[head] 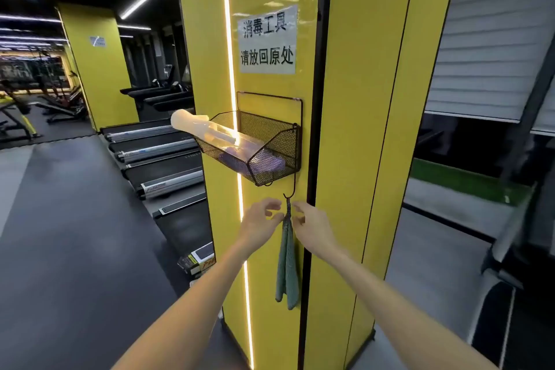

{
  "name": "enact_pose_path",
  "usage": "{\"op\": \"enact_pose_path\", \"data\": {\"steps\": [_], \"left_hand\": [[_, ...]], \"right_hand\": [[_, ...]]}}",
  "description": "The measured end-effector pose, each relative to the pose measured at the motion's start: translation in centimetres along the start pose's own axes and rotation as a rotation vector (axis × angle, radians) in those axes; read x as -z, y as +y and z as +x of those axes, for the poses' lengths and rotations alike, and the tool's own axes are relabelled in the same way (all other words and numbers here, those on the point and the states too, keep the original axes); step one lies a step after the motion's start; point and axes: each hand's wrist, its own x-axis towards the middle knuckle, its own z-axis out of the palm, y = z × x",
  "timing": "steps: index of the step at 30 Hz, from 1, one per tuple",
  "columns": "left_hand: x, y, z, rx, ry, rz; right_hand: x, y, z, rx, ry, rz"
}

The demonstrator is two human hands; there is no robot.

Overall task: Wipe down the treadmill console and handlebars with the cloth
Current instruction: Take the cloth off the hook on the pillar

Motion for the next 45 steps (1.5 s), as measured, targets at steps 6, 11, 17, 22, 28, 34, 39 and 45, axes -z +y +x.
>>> {"op": "enact_pose_path", "data": {"steps": [6,11,17,22,28,34,39,45], "left_hand": [[-0.4,-1.6,2.0,0.080,-0.041,-0.086],[-0.7,-1.6,4.7,0.049,-0.139,-0.155],[-1.7,-2.2,6.4,0.017,-0.164,-0.096],[0.1,-1.9,6.4,0.039,-0.152,-0.194],[2.8,-0.1,5.7,0.005,-0.030,-0.395],[1.8,-0.2,3.1,-0.077,-0.292,-0.288],[-2.0,4.0,1.9,-0.084,-0.360,-0.476],[-9.5,12.2,-1.0,-0.256,-0.624,-0.574]], "right_hand": [[-1.4,0.7,1.7,-0.098,0.000,0.018],[-3.8,1.2,2.6,-0.185,-0.043,-0.061],[-7.0,3.1,3.4,-0.317,-0.025,-0.032],[-7.3,2.8,2.9,-0.286,0.060,0.045],[-5.6,0.4,2.9,-0.182,0.107,0.113],[-2.9,0.8,1.0,-0.177,0.062,0.120],[3.0,2.7,-3.4,-0.162,0.017,0.085],[12.4,6.9,-10.9,-0.200,0.078,0.009]]}}
